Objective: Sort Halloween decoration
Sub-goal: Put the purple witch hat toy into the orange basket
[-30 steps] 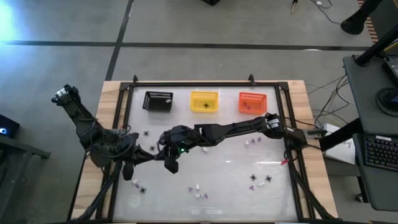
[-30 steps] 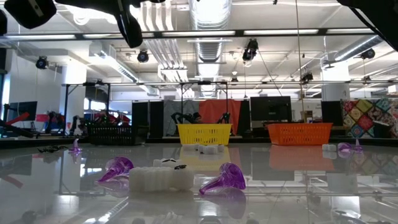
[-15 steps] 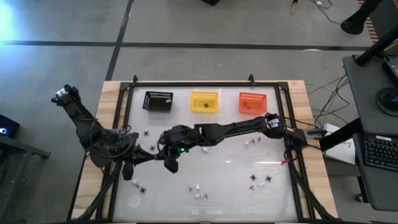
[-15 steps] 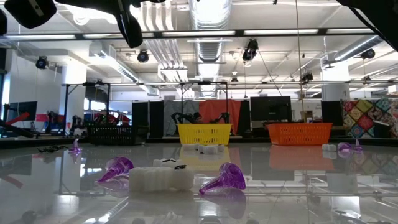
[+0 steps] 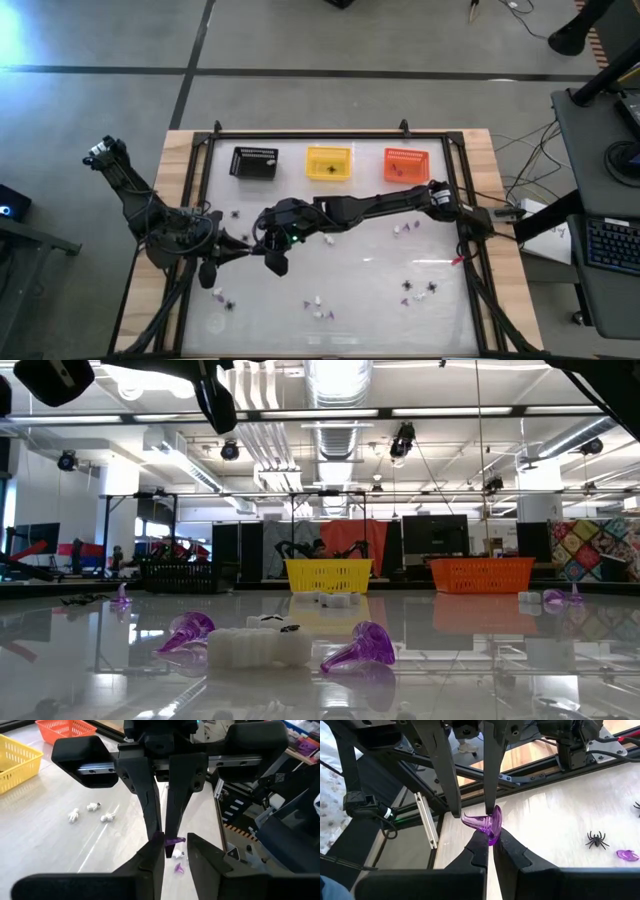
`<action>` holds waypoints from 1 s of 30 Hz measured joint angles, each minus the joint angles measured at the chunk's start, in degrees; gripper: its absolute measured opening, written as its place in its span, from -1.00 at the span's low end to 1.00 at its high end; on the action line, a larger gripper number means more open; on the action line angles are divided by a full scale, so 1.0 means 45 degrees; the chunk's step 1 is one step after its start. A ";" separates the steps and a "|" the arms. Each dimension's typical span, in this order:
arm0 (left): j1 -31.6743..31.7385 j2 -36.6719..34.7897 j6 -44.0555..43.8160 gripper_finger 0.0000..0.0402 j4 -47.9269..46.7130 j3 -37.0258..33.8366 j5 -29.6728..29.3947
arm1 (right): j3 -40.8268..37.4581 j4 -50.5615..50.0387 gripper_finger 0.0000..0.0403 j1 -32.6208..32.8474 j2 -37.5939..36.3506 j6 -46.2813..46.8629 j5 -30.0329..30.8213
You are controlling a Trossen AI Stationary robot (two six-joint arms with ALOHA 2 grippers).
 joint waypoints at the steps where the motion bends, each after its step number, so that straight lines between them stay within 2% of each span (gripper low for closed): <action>1: 0.0000 0.0000 0.0005 -0.64 0.0005 0.0000 -0.0003 | 0.0000 -0.0027 -0.96 -0.0020 -0.0017 0.0012 -0.0005; 11: 0.0000 -0.0122 0.0005 -0.54 0.0000 -0.0005 -0.0014 | 0.0000 -0.0956 -0.96 -0.0150 -0.0104 0.0029 -0.0015; 16: 0.0000 -0.0284 0.0146 -0.53 -0.0176 -0.0005 -0.0010 | 0.0000 -0.2651 -0.96 -0.0352 -0.0382 -0.0080 0.0094; 24: -0.0005 -0.0420 0.0141 -0.53 -0.0525 -0.0010 -0.0018 | -0.0007 -0.6301 -0.96 -0.0842 -0.1217 -0.0725 0.1547; 30: -0.0005 -0.0527 -0.0096 -0.53 -0.0857 -0.0010 -0.0844 | -0.0018 -0.9208 -0.96 -0.1461 -0.1667 -0.1102 0.2398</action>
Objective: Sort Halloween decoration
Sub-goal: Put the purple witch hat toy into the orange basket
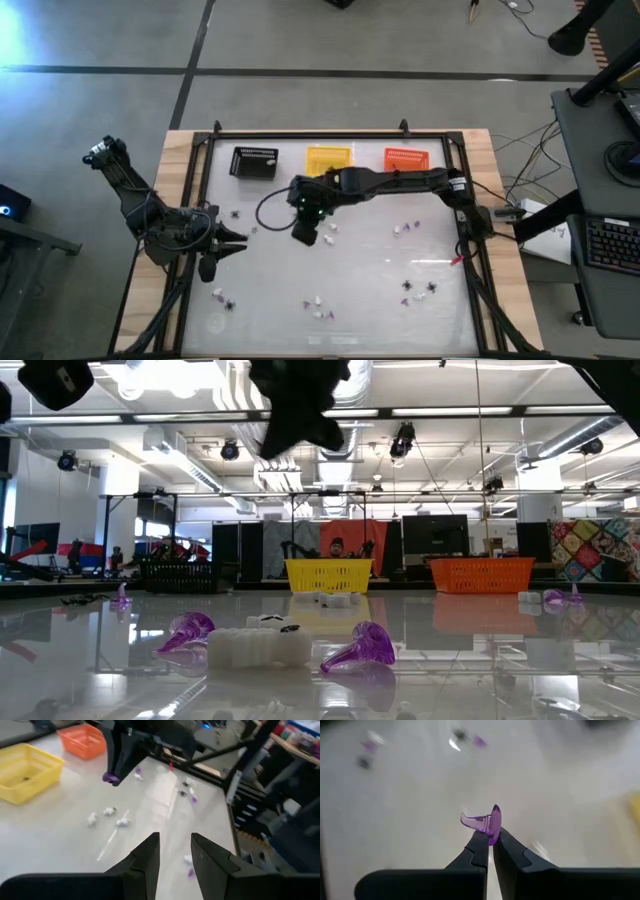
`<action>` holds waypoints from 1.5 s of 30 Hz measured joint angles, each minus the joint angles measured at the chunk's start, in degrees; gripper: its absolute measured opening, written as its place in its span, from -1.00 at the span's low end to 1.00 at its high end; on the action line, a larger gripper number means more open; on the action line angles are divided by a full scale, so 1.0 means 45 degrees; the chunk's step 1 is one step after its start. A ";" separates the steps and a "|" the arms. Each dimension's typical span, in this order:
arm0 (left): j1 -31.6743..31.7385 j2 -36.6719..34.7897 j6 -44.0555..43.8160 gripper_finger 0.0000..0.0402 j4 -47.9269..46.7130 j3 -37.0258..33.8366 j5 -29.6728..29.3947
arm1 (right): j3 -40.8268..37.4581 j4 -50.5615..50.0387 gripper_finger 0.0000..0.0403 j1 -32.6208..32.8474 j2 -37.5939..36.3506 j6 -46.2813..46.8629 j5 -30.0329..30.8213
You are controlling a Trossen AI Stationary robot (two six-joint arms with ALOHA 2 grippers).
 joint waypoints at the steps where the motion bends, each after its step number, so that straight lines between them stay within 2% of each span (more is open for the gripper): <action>1: 0.0000 -0.0026 0.0000 -0.53 -0.0005 0.0000 -0.0268 | -0.0001 -0.0418 -0.96 -0.0115 -0.0013 -0.0064 0.0025; 15: 0.0093 -0.1225 0.0101 -0.53 -0.0783 0.0000 -0.3713 | -0.0075 -0.3204 -0.96 -0.1997 -0.0019 -0.1792 0.0080; 25: 0.0456 -0.2013 0.0101 -0.53 -0.1647 0.0000 -0.4565 | -0.0322 -0.4557 -0.96 -0.3850 -0.0019 -0.3185 0.0441; 34: 0.1162 -0.2517 0.0104 -0.53 -0.2219 0.0000 -0.4753 | -0.0498 -0.5869 -0.96 -0.5669 -0.0019 -0.3955 0.0658; 45: 0.1501 -0.3012 0.0103 -0.53 -0.2673 0.0000 -0.4790 | -0.2531 -0.6459 -0.96 -0.7667 -0.0651 -0.4157 0.0644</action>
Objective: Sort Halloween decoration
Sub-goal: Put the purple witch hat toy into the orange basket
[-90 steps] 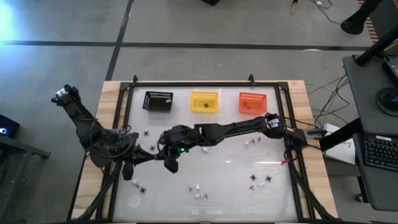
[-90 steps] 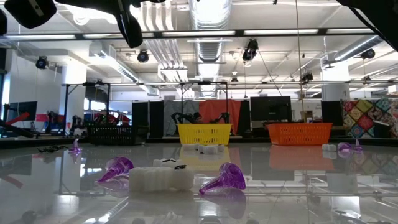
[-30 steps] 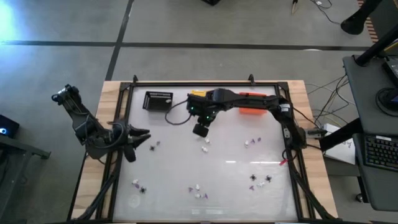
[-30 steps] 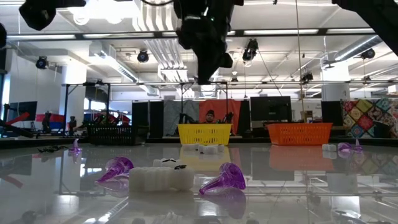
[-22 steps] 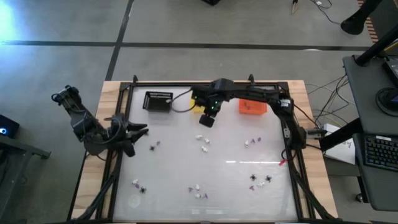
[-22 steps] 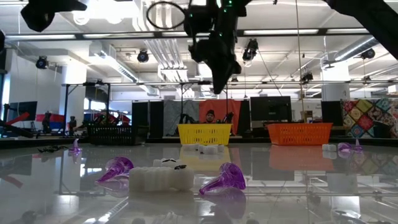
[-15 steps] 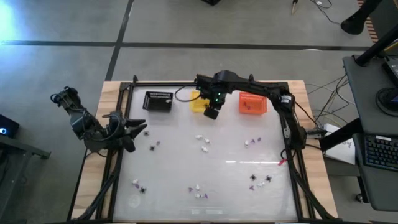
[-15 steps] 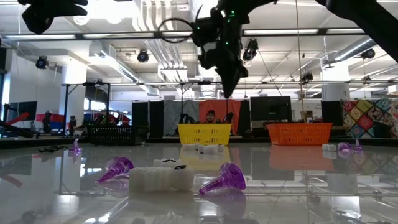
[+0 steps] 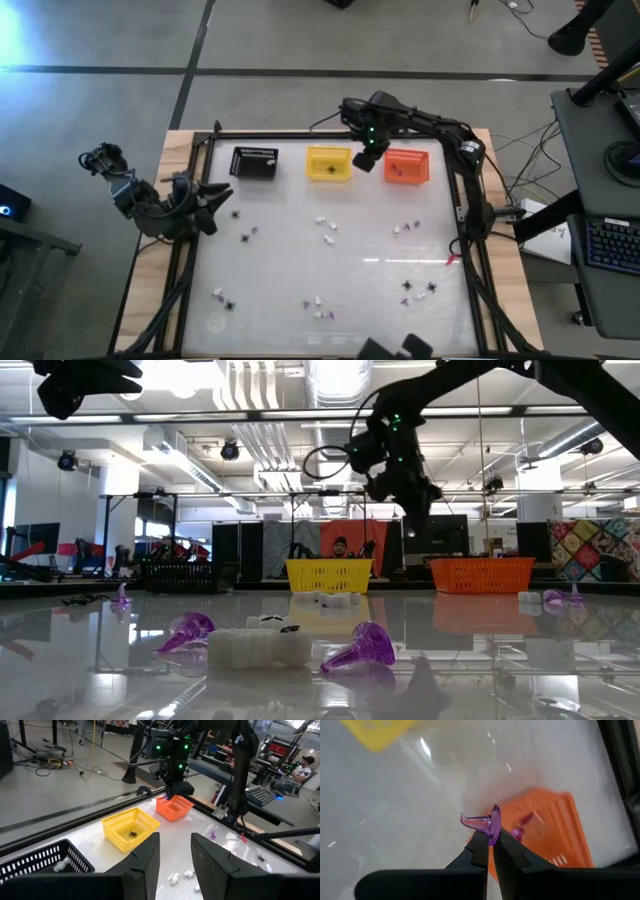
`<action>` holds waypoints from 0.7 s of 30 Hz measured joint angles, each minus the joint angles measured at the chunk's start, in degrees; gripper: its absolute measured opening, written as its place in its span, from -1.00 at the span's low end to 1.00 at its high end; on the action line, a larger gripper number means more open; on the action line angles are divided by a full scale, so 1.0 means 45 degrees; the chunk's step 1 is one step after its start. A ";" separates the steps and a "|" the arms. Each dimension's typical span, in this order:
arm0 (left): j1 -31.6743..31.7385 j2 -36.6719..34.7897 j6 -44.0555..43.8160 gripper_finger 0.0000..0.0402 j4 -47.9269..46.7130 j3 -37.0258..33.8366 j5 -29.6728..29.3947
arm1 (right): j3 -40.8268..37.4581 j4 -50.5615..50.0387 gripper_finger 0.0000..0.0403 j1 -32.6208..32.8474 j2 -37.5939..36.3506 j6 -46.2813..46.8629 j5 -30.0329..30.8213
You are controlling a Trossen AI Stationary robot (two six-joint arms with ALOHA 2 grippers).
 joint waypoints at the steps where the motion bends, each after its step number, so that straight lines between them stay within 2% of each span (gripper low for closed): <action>1: 0.0002 -0.0032 0.0000 -0.53 0.0000 0.0000 0.0000 | -0.0283 0.0049 -0.96 -0.0139 -0.0156 -0.0020 -0.0006; 12: 0.0165 -0.0199 0.0000 -0.53 -0.0019 0.0000 -0.0321 | -0.3417 0.0670 -0.96 -0.1494 -0.2062 -0.0089 -0.0041; 21: 0.0172 -0.0197 0.0000 -0.53 -0.0074 0.0000 -0.0335 | -0.5357 0.1678 -0.96 -0.1854 -0.2579 -0.0093 -0.0033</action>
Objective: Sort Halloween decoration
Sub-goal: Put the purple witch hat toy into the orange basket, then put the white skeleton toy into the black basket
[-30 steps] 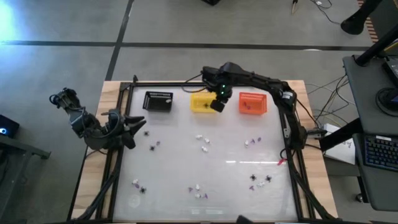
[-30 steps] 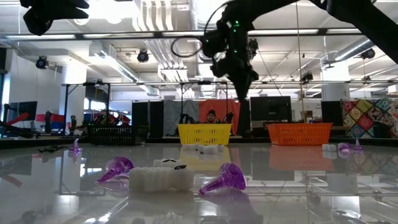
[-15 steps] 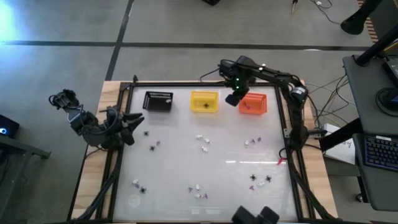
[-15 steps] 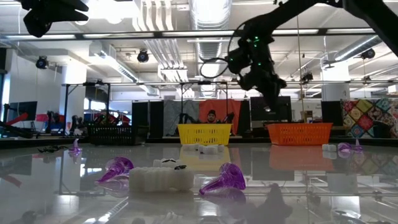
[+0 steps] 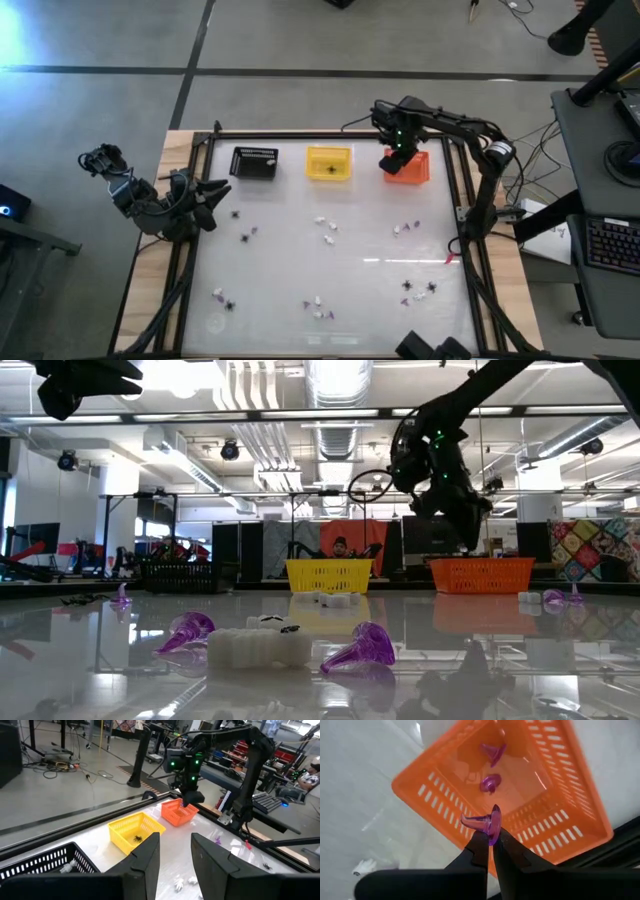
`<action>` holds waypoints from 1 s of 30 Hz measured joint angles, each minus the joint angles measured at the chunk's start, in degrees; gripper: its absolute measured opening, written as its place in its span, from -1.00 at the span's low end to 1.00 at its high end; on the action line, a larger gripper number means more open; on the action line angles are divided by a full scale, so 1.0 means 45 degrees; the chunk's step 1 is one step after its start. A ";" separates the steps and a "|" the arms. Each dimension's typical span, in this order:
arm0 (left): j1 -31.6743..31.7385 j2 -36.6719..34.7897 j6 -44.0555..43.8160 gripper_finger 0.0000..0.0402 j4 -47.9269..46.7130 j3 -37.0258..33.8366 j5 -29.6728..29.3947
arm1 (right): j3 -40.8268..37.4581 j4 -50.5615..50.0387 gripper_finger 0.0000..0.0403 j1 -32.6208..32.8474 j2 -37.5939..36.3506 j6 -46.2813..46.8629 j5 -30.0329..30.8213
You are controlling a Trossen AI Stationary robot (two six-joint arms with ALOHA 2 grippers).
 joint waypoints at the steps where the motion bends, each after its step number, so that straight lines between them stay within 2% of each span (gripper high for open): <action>1: 0.0007 0.0000 -0.0003 -0.53 0.0008 0.0000 0.0001 | -0.0073 0.0006 -0.96 0.0004 0.0005 -0.0012 -0.0003; 7: 0.0027 0.0000 -0.0056 -0.53 0.0031 0.0000 -0.0005 | -0.0433 0.0933 -0.95 -0.0006 0.0126 -0.0439 0.0032; 12: 0.0042 0.0010 -0.0056 -0.53 0.0080 0.0000 -0.0015 | -0.0611 0.1315 -0.86 -0.0001 0.0126 -0.0199 0.0027; 23: 0.0283 0.0363 -0.0396 -0.53 0.0174 0.0000 -0.0015 | -0.0667 0.1413 -0.65 -0.0001 0.0120 -0.0200 0.0566; 30: 0.0401 0.1053 -0.0381 -0.53 0.0877 0.0000 0.0218 | -0.0663 0.0975 -0.54 0.0004 0.0109 0.0348 0.0442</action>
